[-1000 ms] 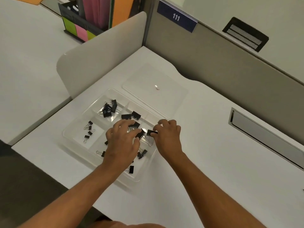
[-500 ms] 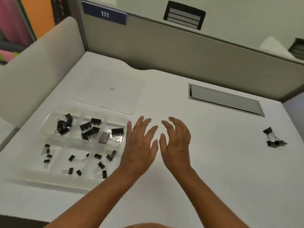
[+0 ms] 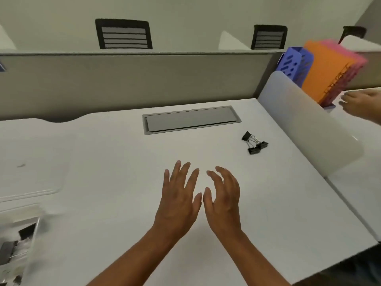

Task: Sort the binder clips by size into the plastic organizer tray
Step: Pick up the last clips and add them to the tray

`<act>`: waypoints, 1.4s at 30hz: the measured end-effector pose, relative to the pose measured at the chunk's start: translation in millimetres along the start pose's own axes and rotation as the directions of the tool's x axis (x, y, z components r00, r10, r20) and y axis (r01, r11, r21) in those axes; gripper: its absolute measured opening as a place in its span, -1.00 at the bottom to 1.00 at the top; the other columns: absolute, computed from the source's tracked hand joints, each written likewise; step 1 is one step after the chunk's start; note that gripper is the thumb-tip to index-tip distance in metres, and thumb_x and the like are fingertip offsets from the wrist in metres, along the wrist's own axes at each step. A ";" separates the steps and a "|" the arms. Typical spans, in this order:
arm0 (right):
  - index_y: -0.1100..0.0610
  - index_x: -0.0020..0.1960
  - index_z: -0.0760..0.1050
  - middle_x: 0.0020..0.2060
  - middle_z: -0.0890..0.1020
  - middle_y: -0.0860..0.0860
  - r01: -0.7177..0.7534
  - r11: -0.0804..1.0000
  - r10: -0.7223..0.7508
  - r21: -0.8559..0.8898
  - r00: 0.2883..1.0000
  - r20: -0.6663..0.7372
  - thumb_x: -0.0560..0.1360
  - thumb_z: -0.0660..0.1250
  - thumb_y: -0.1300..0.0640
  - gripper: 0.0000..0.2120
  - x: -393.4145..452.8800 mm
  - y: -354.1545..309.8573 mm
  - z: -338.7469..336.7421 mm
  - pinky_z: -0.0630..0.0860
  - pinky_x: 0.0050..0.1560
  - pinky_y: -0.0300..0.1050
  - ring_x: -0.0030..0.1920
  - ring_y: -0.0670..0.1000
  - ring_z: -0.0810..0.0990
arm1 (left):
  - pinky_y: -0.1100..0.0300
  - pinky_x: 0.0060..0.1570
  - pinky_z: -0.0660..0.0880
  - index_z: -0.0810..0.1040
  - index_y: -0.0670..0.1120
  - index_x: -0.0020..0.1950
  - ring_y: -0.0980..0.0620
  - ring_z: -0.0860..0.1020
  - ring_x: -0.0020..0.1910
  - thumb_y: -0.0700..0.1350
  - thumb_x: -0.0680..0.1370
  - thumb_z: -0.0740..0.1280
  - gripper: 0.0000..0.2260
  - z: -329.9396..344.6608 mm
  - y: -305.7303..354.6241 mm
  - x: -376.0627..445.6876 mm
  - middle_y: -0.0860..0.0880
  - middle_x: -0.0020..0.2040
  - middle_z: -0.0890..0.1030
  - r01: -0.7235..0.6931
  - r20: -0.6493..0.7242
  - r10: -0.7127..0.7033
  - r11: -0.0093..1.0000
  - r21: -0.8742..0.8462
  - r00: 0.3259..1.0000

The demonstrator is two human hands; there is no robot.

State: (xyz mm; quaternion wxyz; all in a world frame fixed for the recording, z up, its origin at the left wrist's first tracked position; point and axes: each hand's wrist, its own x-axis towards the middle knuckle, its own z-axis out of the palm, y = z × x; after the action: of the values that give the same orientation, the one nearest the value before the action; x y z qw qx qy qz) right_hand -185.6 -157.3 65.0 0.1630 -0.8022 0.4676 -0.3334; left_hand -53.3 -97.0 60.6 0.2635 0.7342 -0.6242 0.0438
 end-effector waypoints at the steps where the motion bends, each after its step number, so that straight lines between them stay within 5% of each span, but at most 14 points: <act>1: 0.02 0.44 0.47 0.47 0.43 0.00 -0.016 1.000 0.016 0.010 1.000 0.003 0.58 0.40 0.26 -0.55 2.8 15.4 -5.3 0.43 0.47 0.23 0.53 0.03 0.32 | -0.28 0.58 0.18 0.28 -0.02 0.63 -0.18 0.15 0.67 0.12 0.66 0.24 -0.45 12.3 9.3 7.9 -0.14 0.65 0.29 -0.009 0.017 0.009 1.000 0.005 1.000; 10: -0.02 0.43 0.48 0.48 0.40 -0.06 -0.117 0.992 0.114 0.052 0.992 0.057 0.59 0.38 0.26 -0.55 45.7 155.5 -28.7 0.48 0.31 -0.14 0.51 -0.03 0.31 | -0.30 0.55 0.24 0.25 0.02 0.63 -0.21 0.17 0.66 0.16 0.68 0.17 -0.47 121.7 77.3 69.5 -0.14 0.65 0.28 -0.053 0.192 0.047 0.998 0.025 0.980; 13: 0.00 0.43 0.48 0.47 0.41 -0.03 -0.162 0.986 0.160 0.039 0.986 0.054 0.59 0.37 0.27 -0.57 72.6 196.1 -27.6 0.48 0.32 -0.09 0.49 -0.02 0.32 | -0.34 0.51 0.28 0.23 0.05 0.63 -0.25 0.20 0.65 0.17 0.68 0.08 -0.48 148.9 92.4 95.7 -0.14 0.65 0.27 -0.061 0.265 0.051 0.998 0.030 0.963; 18: 0.09 0.46 0.46 0.48 0.41 0.09 -0.184 0.982 0.184 -0.029 0.983 -0.018 0.60 0.35 0.31 -0.55 138.6 255.2 -18.0 0.53 0.33 0.09 0.47 0.12 0.35 | -0.27 0.45 0.37 0.15 0.02 0.66 -0.27 0.28 0.60 0.06 0.69 0.24 -0.44 192.5 107.2 156.8 -0.14 0.69 0.14 -0.100 0.385 0.093 0.995 -0.001 0.918; 21: 0.05 0.57 0.35 0.56 0.30 0.14 -0.169 0.979 0.168 -0.117 0.986 -0.021 0.63 0.33 0.28 -0.46 178.8 287.6 -5.0 0.48 0.40 0.16 0.50 0.20 0.32 | -0.17 0.24 0.53 0.18 -0.04 0.66 -0.25 0.39 0.49 0.01 0.70 0.23 -0.45 219.1 112.2 197.5 -0.13 0.69 0.17 -0.127 0.386 0.113 0.992 0.011 0.915; 24: -0.03 0.64 0.25 0.63 0.21 0.16 -0.162 0.959 0.177 -0.234 0.983 0.045 0.70 0.25 0.15 -0.47 195.4 303.5 13.4 0.35 0.53 0.24 0.57 0.25 0.26 | -0.13 0.19 0.46 0.16 -0.03 0.69 -0.22 0.40 0.44 0.04 0.72 0.13 -0.47 243.5 107.7 223.1 -0.03 0.69 0.18 -0.177 0.397 0.132 0.981 0.079 0.909; 28: 0.07 0.56 0.38 0.57 0.32 0.20 -0.104 0.931 0.139 -0.350 0.987 0.077 0.72 0.21 0.09 -0.59 194.4 310.8 21.6 0.27 0.56 0.27 0.57 0.28 0.29 | -0.08 0.13 0.40 0.30 0.01 0.63 -0.14 0.44 0.33 0.11 0.71 0.09 -0.51 256.7 96.6 225.6 0.06 0.61 0.36 -0.212 0.308 0.173 0.973 0.096 0.935; 31: 0.15 0.42 0.48 0.44 0.44 0.20 -0.098 0.950 0.108 -0.295 0.994 0.020 0.69 0.29 0.07 -0.66 193.9 311.8 20.8 0.37 0.47 0.26 0.45 0.26 0.41 | -0.02 0.19 0.42 0.40 -0.01 0.54 -0.10 0.47 0.27 0.07 0.69 0.19 -0.58 255.8 88.8 214.0 0.04 0.47 0.48 -0.174 0.212 0.165 0.984 0.025 0.963; 37: 0.17 0.12 0.53 0.10 0.52 0.07 -0.064 0.990 0.062 -0.127 0.998 -0.020 0.61 0.40 0.18 -0.88 193.2 300.8 14.9 0.57 0.11 0.08 0.07 0.11 0.51 | 0.01 -0.09 0.48 0.54 0.01 0.30 -0.10 0.48 -0.06 -0.07 0.67 0.31 -0.80 246.9 85.4 187.6 0.01 0.15 0.52 -0.085 0.129 0.078 0.995 0.051 0.989; 42: 0.15 0.00 0.54 -0.02 0.55 0.01 0.027 0.995 -0.023 -0.101 0.999 0.041 0.53 0.46 0.25 -0.89 174.4 284.8 9.8 0.55 -0.01 -0.02 -0.01 0.05 0.49 | 0.08 -0.06 0.54 0.52 0.03 0.20 -0.05 0.46 -0.06 -0.21 0.57 0.44 -0.74 210.1 69.7 122.4 0.00 0.28 0.53 0.015 0.136 -0.012 1.000 -0.018 0.991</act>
State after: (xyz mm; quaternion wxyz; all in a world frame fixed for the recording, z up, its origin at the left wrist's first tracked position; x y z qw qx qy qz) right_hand -302.2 -452.7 -38.8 0.1269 -0.8217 0.4706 -0.2953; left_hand -147.9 -304.9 -48.2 0.2277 0.7371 -0.6361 -0.0142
